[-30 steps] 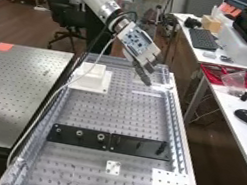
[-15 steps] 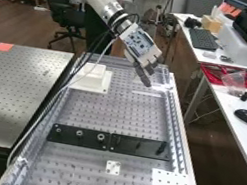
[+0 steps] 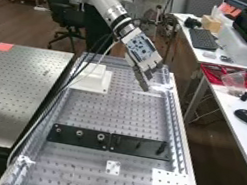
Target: Grab the chopstick and place it in the clear container
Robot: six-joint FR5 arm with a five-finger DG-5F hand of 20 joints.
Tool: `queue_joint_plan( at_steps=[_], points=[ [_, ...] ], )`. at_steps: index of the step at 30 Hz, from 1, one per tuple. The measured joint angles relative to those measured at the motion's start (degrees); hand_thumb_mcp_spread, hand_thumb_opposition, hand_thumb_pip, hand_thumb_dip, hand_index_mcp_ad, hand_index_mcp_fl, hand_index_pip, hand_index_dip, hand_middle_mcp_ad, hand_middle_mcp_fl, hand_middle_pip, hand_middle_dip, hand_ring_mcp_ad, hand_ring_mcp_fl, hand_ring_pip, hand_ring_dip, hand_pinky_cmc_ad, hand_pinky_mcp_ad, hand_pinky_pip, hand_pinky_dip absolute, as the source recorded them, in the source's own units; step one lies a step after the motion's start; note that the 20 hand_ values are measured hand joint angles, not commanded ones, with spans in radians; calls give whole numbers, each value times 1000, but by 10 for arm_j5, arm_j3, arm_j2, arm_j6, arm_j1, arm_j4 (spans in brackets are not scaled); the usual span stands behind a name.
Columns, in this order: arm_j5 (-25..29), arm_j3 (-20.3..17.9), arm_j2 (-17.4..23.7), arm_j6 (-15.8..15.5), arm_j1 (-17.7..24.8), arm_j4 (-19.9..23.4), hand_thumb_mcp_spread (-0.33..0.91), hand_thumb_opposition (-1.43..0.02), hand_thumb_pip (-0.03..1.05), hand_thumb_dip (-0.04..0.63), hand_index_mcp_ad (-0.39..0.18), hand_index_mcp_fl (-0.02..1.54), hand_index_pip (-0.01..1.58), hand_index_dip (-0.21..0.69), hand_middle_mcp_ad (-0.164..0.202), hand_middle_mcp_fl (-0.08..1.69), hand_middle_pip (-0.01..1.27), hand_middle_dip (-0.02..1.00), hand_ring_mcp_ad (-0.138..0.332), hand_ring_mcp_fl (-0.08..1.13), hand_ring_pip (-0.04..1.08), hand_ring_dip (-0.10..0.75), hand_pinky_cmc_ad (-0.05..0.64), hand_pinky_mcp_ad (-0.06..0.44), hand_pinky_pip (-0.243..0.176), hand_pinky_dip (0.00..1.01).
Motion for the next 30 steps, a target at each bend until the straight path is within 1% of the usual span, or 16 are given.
queue_joint_plan(
  at_steps=[3, 10, 14, 15, 16, 17, 19, 21, 22, 23, 24, 25, 26, 27, 29, 30],
  points=[
    [-1, 5, -4, -2, -1, -5, 698, -1084, 499, 284, -51, 897, 1054, 63, 28, 1073, 588, 637, 23, 1000, 73, 443, 463, 250, 110, 188],
    [-4, 25, -18, -6, -1, -25, 702, -1084, 499, 284, -52, 897, 1054, 63, 28, 1073, 588, 637, 24, 1000, 70, 440, 463, 250, 110, 195],
    [-8, 29, -21, -6, -1, -28, 703, -1080, 499, 284, -52, 897, 1054, 65, 28, 1075, 593, 639, 24, 1000, 73, 440, 463, 250, 108, 201],
    [-9, 29, -21, -7, -1, -27, 695, -1098, 496, 284, -52, 897, 1052, 65, 28, 1089, 592, 635, 24, 1000, 70, 440, 463, 250, 108, 201],
    [-11, 30, -22, -9, -2, -28, 682, -1114, 501, 284, -56, 899, 1051, 61, 28, 1166, 613, 642, 24, 1000, 73, 440, 463, 250, 108, 201],
    [-13, 31, -22, -9, -2, -29, 665, -1112, 501, 284, -52, 918, 1054, 61, 30, 1190, 628, 637, 21, 1000, 73, 443, 463, 250, 108, 202],
    [-15, 32, -22, -10, -2, -30, 642, -1121, 501, 284, -56, 915, 1054, 61, 38, 1182, 630, 637, 23, 976, 73, 443, 461, 250, 106, 244],
    [-19, 33, -23, -13, -2, -31, 625, -1122, 504, 284, -63, 880, 1089, 61, 38, 1134, 648, 637, 19, 927, 70, 440, 461, 251, 94, 293],
    [-22, 34, -23, -15, -3, -32, 609, -1122, 524, 284, -63, 859, 1114, 61, 38, 1101, 646, 642, 19, 894, 68, 440, 461, 251, 79, 323],
    [-24, 35, -24, -17, -3, -33, 581, -1114, 565, 284, -65, 817, 1119, 63, 38, 1047, 658, 648, 19, 859, 75, 450, 466, 251, 65, 337],
    [-24, 36, -24, -17, -3, -33, 557, -1096, 592, 284, -58, 787, 1124, 61, 37, 1025, 656, 648, 16, 836, 82, 450, 443, 251, 63, 356],
    [-24, 37, -24, -17, -3, -35, 543, -1065, 641, 284, -54, 742, 1121, 61, 38, 1005, 644, 648, 10, 817, 79, 450, 429, 251, 51, 380],
    [-24, 37, -24, -18, -3, -35, 534, -1019, 682, 283, -54, 721, 1121, 63, 37, 974, 639, 644, 12, 805, 89, 452, 422, 251, 51, 400],
    [-24, 37, -24, -18, -3, -35, 518, -979, 724, 304, -54, 710, 1124, 63, 38, 951, 618, 632, 12, 808, 94, 452, 414, 251, 33, 417],
    [-26, 36, -24, -22, -4, -34, 518, -960, 724, 316, -54, 675, 1122, 61, 37, 932, 616, 607, 10, 785, 108, 454, 405, 251, 3, 456],
    [-28, 36, -24, -23, -4, -34, 517, -941, 724, 319, -54, 651, 1115, 44, 37, 902, 616, 599, 9, 771, 115, 456, 394, 248, 3, 478]
  ],
)
